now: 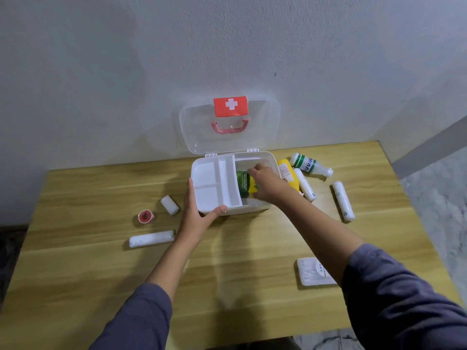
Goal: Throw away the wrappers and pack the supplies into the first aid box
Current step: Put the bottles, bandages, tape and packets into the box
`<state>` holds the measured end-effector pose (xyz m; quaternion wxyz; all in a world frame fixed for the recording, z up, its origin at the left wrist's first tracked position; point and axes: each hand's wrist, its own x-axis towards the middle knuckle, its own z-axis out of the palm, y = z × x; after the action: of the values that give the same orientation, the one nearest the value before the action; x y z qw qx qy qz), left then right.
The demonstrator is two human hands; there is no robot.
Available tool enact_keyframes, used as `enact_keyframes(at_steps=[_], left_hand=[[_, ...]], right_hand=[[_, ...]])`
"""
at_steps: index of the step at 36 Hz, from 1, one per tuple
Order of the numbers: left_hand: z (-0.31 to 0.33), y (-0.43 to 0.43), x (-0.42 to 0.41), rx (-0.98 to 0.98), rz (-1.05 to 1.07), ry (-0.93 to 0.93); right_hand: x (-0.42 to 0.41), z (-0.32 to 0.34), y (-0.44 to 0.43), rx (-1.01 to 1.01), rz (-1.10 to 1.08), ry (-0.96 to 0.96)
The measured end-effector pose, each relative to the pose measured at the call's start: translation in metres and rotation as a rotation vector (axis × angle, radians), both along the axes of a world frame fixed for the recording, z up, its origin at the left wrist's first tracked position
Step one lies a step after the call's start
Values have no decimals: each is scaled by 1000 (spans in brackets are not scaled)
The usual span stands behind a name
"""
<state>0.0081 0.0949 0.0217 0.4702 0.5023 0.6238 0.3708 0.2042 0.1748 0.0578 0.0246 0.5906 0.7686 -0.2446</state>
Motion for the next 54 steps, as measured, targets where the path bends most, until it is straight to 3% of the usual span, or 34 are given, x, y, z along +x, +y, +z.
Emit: enact_keyframes(at_steps=[3, 10, 16, 22, 29, 39, 45, 51, 54], left_hand=[[1, 0, 0, -1, -3, 1], [1, 0, -1, 1, -7, 2], [1, 0, -1, 17, -6, 8], [1, 0, -1, 17, -11, -1], [2, 0, -1, 18, -7, 2], [4, 0, -3, 32, -44, 15], [1, 1, -3, 56, -51, 8], [-4, 1, -1, 56, -39, 15], [-5, 2, -1, 62, -26, 12]], right_hand=[[-3, -3, 2, 30, -1, -20], [-11, -6, 4, 49, -1, 126], [-14, -8, -5, 186, -324, 193], [-18, -11, -3, -26, -563, 296], [-24, -16, 2, -56, -568, 378], [19, 30, -54, 242, -585, 693], [72, 20, -127, 363, -580, 615], [113, -27, -204, -97, -324, 198], [116, -41, -221, -105, -268, 43]])
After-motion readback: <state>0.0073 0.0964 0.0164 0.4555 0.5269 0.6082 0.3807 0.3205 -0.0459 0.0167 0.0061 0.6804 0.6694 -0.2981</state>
